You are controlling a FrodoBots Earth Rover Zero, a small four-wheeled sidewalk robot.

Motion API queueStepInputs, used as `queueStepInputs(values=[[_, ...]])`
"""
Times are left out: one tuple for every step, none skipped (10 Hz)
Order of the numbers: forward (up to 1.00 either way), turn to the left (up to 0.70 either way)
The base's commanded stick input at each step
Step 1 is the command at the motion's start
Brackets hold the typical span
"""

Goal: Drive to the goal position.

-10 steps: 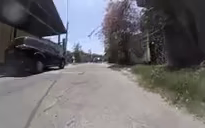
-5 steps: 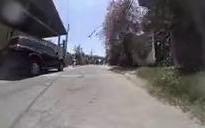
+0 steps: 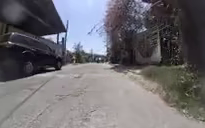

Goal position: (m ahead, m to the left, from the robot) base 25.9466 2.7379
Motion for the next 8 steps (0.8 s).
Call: queueStepInputs(values=[[1.0,0.01],[1.0,0.01],[1.0,0.01],[1.0,0.01],[1.0,0.01],[1.0,0.01],[1.0,0.01],[1.0,0.01]])
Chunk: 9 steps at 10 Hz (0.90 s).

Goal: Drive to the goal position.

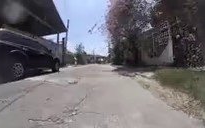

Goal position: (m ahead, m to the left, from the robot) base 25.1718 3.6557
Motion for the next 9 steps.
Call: queueStepInputs(values=[[1.0,0.01],[1.0,0.01],[1.0,0.01],[1.0,0.01],[1.0,0.01],[1.0,0.01],[1.0,0.01],[1.0,0.01],[1.0,0.01]])
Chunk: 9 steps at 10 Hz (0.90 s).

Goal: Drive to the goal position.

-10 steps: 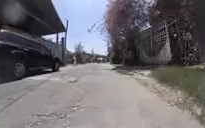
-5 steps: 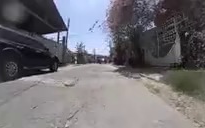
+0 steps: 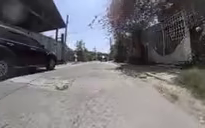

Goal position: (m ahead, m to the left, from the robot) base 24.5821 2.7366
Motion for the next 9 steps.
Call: queueStepInputs(values=[[1.0,0.01],[1.0,0.01],[1.0,0.01],[1.0,0.01],[1.0,0.01],[1.0,0.01],[1.0,0.01],[1.0,0.01],[1.0,-0.27]])
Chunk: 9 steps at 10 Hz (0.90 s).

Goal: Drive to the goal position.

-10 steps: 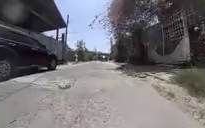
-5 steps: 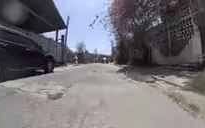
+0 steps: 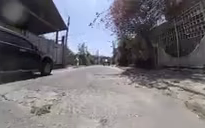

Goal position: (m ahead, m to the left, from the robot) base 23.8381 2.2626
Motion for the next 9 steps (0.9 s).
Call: queueStepInputs(values=[[1.0,-0.39],[1.0,-0.35],[1.0,-0.04],[1.0,0.01],[1.0,0.01],[1.0,0.01],[1.0,0.01],[1.0,0.01],[1.0,0.01]])
